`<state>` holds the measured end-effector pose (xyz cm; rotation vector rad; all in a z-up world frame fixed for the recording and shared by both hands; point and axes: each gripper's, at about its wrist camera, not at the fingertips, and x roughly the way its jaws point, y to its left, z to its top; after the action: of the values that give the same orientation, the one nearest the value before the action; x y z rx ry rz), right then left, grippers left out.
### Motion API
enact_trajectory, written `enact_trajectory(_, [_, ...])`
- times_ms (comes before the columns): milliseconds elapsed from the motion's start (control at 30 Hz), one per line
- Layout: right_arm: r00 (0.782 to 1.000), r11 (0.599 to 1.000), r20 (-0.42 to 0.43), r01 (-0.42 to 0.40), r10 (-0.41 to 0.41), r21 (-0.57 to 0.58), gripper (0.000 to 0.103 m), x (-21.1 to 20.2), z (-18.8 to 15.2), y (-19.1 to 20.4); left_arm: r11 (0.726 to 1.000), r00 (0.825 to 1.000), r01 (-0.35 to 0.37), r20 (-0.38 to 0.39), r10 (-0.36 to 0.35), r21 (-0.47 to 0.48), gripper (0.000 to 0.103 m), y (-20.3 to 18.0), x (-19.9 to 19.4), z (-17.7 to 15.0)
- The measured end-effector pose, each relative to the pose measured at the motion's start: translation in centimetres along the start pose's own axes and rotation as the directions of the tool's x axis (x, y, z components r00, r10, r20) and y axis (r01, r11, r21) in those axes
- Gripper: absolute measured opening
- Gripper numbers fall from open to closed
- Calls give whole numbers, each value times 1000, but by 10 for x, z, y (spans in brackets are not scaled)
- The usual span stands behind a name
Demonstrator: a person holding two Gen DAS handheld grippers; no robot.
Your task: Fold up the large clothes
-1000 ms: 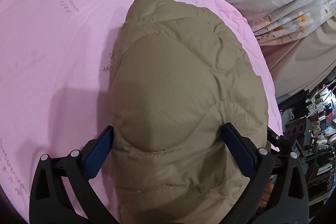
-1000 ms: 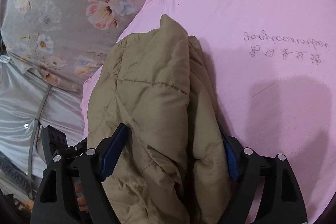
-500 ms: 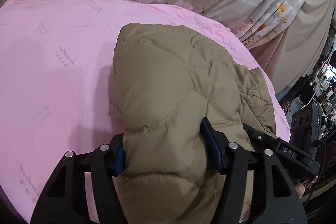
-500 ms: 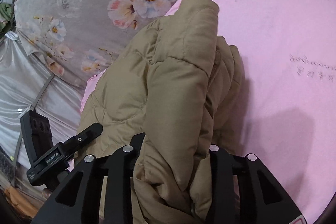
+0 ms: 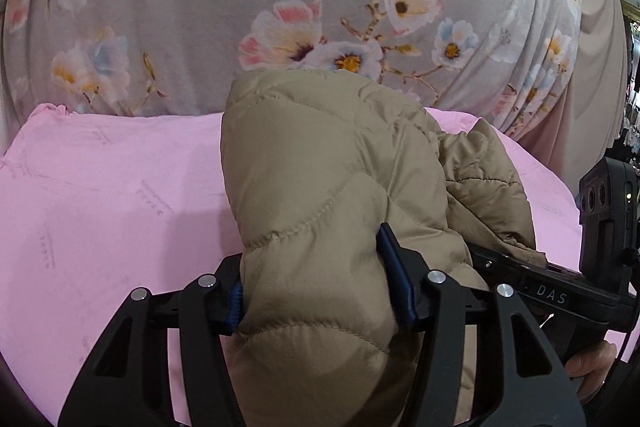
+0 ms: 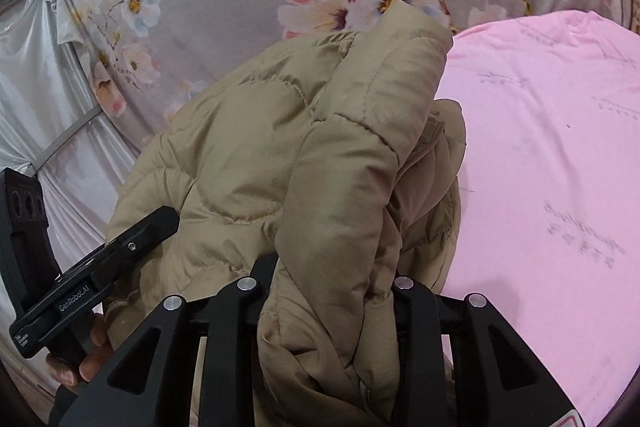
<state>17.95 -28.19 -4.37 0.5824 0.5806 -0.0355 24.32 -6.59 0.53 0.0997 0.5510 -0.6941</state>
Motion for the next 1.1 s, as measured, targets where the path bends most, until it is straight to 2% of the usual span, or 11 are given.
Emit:
enact_trajectory(133, [999,1000,-24,25,-25,-16,31,57,11,9,998,1000,-29,-15,28,-55,55,55,32,4])
enact_trajectory(267, [994,994,-21,109,-110,-24,60,88,7,7,985,992,-82,-102,67,-150,66,94,75,-17])
enact_trajectory(367, [990,990,-24,140,-140,-23,66,78,2,6,978,989,-136,-85,124,-159,76,101,62,-25])
enact_trajectory(467, [973,971,30,232,-231,-64,67,43,-8,15,961,959,-276,-74,273,-33,81,80,37,-24])
enact_trajectory(533, [958,956,90,281,-274,-88,67,19,-17,25,927,922,-374,-91,376,39,85,65,22,-23])
enact_trajectory(600, [947,943,129,310,-295,-118,59,-1,-26,39,894,887,-443,-117,448,60,85,53,8,-22])
enact_trajectory(633, [946,938,124,316,-300,-140,51,-5,-29,47,892,881,-451,-143,451,38,85,47,1,-23])
enact_trajectory(700, [946,930,83,323,-313,-176,18,-2,-33,57,905,890,-425,-197,412,-25,85,43,-3,-25])
enact_trajectory(767, [943,923,45,333,-331,-192,10,6,-37,61,895,878,-439,-248,410,-76,85,40,-2,-30])
enact_trajectory(867, [938,923,-11,338,-346,-184,7,17,-43,55,878,855,-468,-301,422,-98,84,37,6,-42])
enact_trajectory(1100, [930,926,-92,339,-357,-164,7,33,-65,41,856,829,-499,-362,427,-134,85,36,15,-62])
